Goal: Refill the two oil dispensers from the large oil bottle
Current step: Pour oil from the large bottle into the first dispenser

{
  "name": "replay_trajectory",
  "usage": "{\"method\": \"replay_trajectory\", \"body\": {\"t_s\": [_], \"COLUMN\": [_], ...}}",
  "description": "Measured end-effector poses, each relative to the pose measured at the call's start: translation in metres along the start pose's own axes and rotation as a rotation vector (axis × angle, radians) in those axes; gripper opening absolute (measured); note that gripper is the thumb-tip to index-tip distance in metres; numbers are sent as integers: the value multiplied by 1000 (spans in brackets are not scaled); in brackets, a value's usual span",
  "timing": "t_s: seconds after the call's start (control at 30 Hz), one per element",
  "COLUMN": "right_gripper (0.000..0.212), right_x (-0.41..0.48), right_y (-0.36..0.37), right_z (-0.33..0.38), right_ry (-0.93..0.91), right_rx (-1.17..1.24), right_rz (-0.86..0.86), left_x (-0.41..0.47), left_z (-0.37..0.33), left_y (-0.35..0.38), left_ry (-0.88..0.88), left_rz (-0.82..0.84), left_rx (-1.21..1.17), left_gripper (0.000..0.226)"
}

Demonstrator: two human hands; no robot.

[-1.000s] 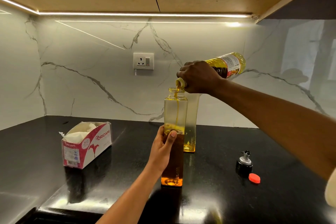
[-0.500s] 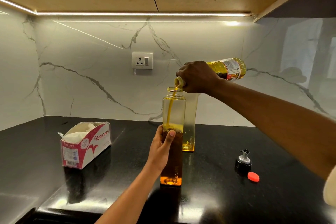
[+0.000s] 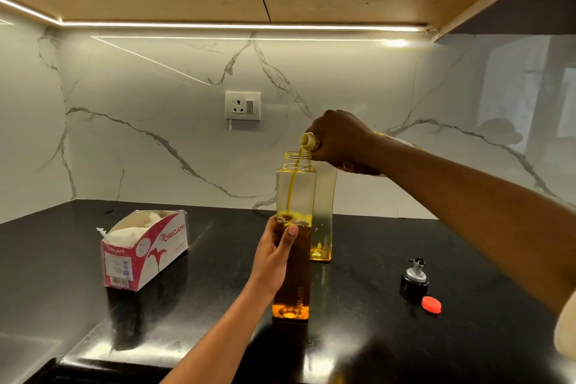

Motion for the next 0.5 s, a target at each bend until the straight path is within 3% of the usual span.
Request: {"method": "replay_trajectory", "body": {"t_s": [0.5], "right_gripper": [28], "right_x": [-4], "right_y": [8], "right_z": [-9], "right_ry": [46], "right_rx": [86], "right_rz": [14], "left_x": [0], "left_z": [-1], "left_y": [0], "left_ry": [10], "left_rz": [10], "left_rx": [7], "left_gripper": [87]}}
Point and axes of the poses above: each hand's wrist, its own x-axis towards the middle knuckle, its own y-axis out of the palm, z = x × y, the point moved 9 cm from there along x, towards the middle knuckle, and after that the axes turned 14 degrees about z, right-handed, at the moved point
